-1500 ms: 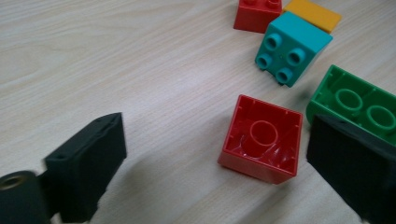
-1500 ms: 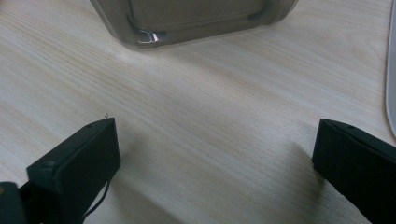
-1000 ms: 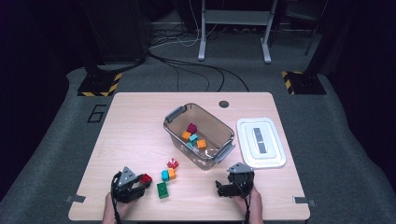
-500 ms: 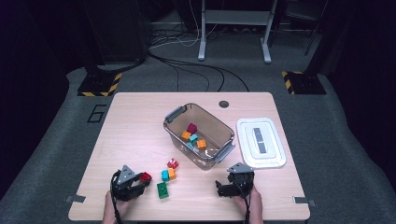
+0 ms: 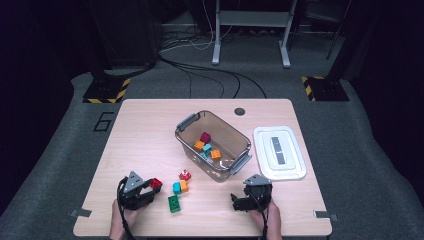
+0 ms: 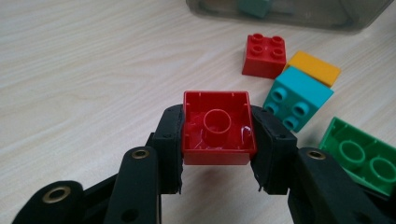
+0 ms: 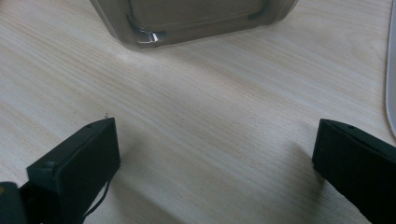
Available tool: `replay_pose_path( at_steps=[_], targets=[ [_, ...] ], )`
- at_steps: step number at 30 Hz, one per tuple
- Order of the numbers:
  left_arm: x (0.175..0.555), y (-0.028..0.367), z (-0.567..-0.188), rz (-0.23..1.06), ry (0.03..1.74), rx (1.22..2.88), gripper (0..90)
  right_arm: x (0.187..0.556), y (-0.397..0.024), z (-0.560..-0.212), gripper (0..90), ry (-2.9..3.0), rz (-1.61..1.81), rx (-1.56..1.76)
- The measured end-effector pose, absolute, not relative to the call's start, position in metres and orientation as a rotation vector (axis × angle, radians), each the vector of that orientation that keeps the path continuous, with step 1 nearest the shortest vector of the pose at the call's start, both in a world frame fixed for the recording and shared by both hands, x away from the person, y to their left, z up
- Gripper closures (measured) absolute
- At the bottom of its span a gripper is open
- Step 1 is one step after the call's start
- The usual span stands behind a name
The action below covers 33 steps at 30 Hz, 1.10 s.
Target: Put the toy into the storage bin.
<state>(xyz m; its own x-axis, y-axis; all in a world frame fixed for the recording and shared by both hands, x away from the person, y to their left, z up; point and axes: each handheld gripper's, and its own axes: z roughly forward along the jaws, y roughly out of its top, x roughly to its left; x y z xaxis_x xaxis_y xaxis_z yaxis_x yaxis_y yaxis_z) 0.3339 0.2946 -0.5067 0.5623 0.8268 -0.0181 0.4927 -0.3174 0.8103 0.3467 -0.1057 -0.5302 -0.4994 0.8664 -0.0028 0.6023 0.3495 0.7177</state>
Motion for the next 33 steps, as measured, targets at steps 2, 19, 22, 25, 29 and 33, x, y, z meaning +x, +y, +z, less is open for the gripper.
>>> replay_pose_path(
  at_steps=[2,19,22,25,29,33],
  targets=[
    [0.335,0.295,-0.504,0.524,1.053,1.981,58.5,0.347,-0.106,-0.530,0.0,2.235,0.943,1.289],
    [0.348,0.287,-0.477,0.569,0.991,1.974,58.6,0.347,-0.106,-0.530,0.0,2.235,0.943,1.289],
    [0.351,0.286,-0.471,0.577,0.981,1.977,58.6,0.347,-0.106,-0.530,0.0,2.235,0.943,1.290],
    [0.353,0.284,-0.465,0.591,0.971,1.968,58.5,0.347,-0.106,-0.530,0.0,2.235,0.944,1.290],
    [0.357,0.281,-0.456,0.605,0.953,1.971,58.5,0.347,-0.106,-0.530,0.0,2.235,0.943,1.289],
    [0.362,0.278,-0.447,0.624,0.935,1.973,58.6,0.347,-0.106,-0.530,0.0,2.235,0.943,1.289]
  ],
)
